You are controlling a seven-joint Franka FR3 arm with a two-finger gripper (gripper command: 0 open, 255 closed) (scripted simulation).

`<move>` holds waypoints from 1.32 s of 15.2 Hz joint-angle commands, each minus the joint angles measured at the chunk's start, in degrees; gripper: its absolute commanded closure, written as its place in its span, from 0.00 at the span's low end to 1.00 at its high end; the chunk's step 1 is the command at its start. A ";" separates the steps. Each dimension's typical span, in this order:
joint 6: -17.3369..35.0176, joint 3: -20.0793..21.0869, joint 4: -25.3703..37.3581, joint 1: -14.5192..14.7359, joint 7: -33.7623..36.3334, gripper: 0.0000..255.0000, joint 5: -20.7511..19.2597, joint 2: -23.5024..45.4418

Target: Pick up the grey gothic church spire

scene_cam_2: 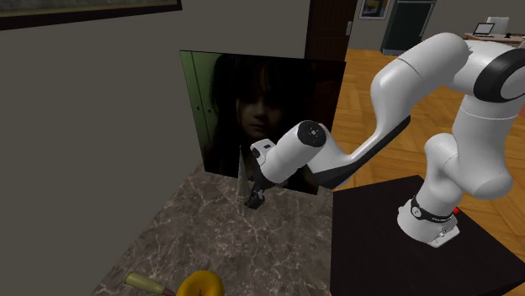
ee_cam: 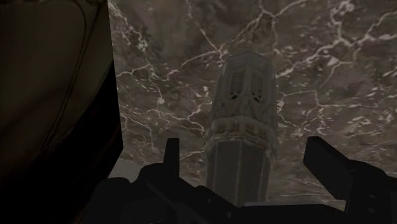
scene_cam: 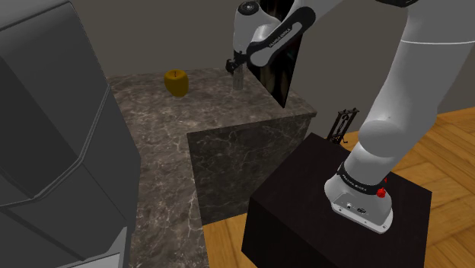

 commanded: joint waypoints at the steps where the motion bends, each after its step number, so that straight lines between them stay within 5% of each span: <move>1: 0.96 -0.38 -0.07 0.22 1.45 0.00 -1.37 1.06; 3: 1.25 -0.51 -0.13 0.29 1.86 0.00 -1.75 1.34; 4: 1.31 -0.54 -0.14 0.26 1.87 1.00 -1.79 1.38; 13: 1.24 -0.50 -0.12 0.28 1.86 1.00 -1.76 1.34; 20: -2.32 0.80 0.84 -0.32 -2.88 1.00 2.78 -1.89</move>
